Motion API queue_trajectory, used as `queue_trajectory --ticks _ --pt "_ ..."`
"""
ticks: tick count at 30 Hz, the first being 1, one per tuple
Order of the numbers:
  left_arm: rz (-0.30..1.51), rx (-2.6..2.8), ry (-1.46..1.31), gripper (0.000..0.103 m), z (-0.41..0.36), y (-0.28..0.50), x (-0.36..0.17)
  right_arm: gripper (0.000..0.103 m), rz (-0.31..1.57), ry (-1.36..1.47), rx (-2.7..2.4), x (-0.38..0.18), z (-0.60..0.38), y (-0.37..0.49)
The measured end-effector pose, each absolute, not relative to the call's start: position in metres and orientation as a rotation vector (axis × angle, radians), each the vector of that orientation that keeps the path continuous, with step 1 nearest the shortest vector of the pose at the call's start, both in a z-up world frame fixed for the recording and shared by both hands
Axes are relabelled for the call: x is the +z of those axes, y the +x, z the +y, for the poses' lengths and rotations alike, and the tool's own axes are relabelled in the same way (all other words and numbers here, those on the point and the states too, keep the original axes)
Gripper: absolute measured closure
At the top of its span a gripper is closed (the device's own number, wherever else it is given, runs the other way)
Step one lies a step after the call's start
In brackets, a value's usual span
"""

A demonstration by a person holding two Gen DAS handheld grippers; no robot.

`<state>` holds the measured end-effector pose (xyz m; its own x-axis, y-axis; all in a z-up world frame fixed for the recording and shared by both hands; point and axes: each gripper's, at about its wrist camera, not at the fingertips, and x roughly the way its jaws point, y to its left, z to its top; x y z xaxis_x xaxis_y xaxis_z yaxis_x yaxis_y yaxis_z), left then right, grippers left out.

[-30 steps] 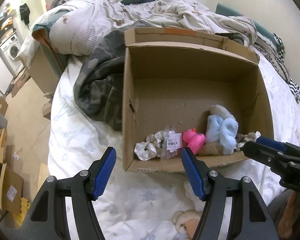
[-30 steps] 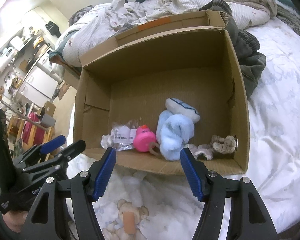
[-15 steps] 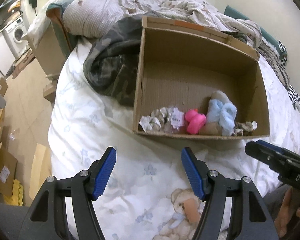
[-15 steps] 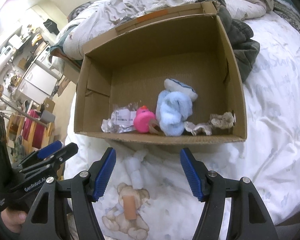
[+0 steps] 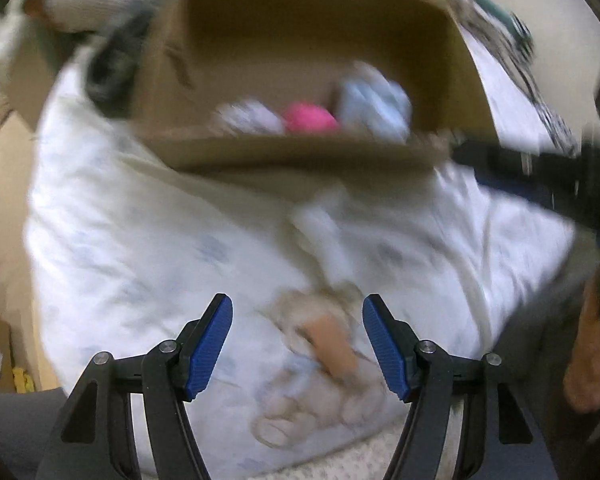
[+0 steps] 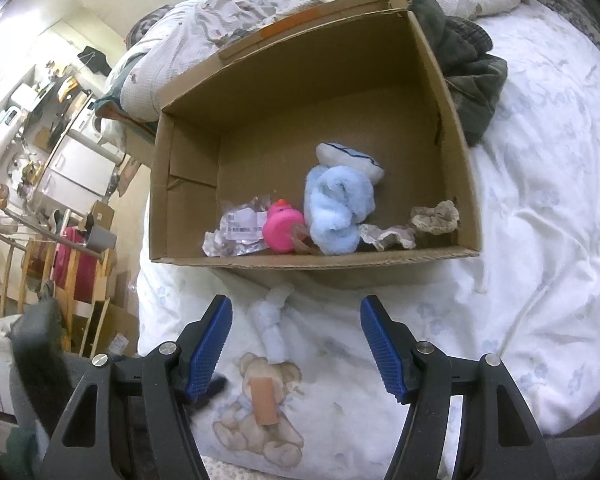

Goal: Organize soft objects
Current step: 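Grasp the peach rubber piece on the duvet with the left gripper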

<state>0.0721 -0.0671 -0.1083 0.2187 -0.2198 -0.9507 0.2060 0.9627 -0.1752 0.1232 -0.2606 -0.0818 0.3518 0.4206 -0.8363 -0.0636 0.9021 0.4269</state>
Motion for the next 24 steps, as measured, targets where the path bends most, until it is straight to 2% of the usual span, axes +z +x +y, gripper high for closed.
queue_trajectory --ticks 5,6,7,8,11,14,16,24 --pt "1.417 -0.348 0.086 0.040 -0.094 0.061 -0.137 0.033 1.191 0.360 0.292 -0.086 -0.275 0.122" --pt "1.423 -0.346 0.090 0.044 -0.096 0.060 -0.141 0.033 1.195 0.364 0.287 -0.087 -0.277 0.122" --pt "1.427 -0.350 0.087 0.059 -0.098 0.060 -0.144 0.033 1.199 0.367 0.281 -0.089 -0.279 0.121" --pt "1.439 -0.355 0.083 0.069 -0.099 0.060 -0.147 0.033 1.205 0.368 0.276 -0.090 -0.280 0.121" --pt "1.490 -0.353 0.045 0.074 -0.099 0.062 -0.157 0.033 1.218 0.371 0.267 -0.093 -0.280 0.123" --pt "1.519 -0.343 0.005 0.091 -0.093 0.062 -0.160 0.033 1.229 0.364 0.269 -0.095 -0.276 0.124" --pt "1.510 -0.334 -0.032 0.097 -0.088 0.062 -0.156 0.033 1.241 0.359 0.277 -0.098 -0.272 0.125" --pt "1.397 -0.205 -0.067 0.098 -0.045 0.066 -0.127 0.033 1.333 0.391 0.370 -0.121 -0.243 0.135"
